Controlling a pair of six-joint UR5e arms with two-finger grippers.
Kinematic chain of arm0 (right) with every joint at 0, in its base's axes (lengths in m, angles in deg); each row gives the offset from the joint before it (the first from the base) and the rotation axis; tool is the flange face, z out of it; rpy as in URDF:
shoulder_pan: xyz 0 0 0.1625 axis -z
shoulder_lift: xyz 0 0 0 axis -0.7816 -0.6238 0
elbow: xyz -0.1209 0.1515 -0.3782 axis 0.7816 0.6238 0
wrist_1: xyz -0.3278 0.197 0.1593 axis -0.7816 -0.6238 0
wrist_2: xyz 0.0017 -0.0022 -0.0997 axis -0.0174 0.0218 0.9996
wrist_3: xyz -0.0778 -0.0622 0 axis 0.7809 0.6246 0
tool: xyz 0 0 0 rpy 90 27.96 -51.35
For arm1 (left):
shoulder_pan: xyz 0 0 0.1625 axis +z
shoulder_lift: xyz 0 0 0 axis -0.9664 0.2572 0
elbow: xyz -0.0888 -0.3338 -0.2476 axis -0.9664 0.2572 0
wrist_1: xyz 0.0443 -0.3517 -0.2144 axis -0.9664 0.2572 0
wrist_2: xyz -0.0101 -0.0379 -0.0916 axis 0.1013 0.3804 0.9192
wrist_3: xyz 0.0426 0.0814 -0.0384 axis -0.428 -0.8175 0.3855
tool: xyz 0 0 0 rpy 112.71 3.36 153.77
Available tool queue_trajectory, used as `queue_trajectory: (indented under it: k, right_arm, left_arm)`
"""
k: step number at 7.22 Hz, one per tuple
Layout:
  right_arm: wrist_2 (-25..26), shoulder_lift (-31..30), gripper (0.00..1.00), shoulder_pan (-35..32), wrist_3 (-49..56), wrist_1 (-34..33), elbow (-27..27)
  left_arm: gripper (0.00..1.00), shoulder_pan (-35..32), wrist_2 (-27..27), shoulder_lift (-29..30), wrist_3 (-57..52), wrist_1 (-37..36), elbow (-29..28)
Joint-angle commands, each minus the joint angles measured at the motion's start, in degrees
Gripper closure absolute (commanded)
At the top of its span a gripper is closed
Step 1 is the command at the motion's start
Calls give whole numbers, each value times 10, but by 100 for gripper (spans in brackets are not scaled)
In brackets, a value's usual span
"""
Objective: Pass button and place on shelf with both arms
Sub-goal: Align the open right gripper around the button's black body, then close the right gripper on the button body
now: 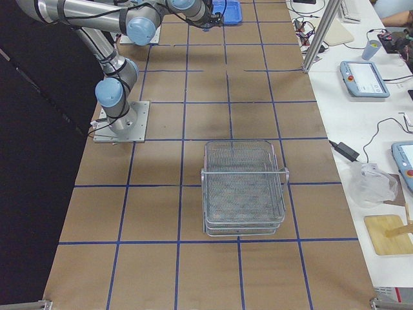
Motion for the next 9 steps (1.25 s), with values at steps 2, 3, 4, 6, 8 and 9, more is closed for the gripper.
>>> queue_trajectory:
  k: [2,3,4,6,8,9]
  right_arm:
    - [3,-8,0,1,-21,5,0]
    - [4,-8,0,1,-24,7,-1]
    - [4,-8,0,0,-28,8,-1]
    - [6,-10,0,0,-45,8,-1]
    - [4,-10,4,0,-45,7,-1]
    - [4,-10,20,0,-45,7,-1]
  left_arm:
    - [100,2,1,5,1,-11,-1]
    - [100,5,2,6,1,-11,-1]
    - [100,5,2,5,1,-14,-1]
    - [100,6,2,7,3,-16,-6]
    - [100,6,2,7,5,-17,-7]
    - [100,6,2,6,5,-17,-8]
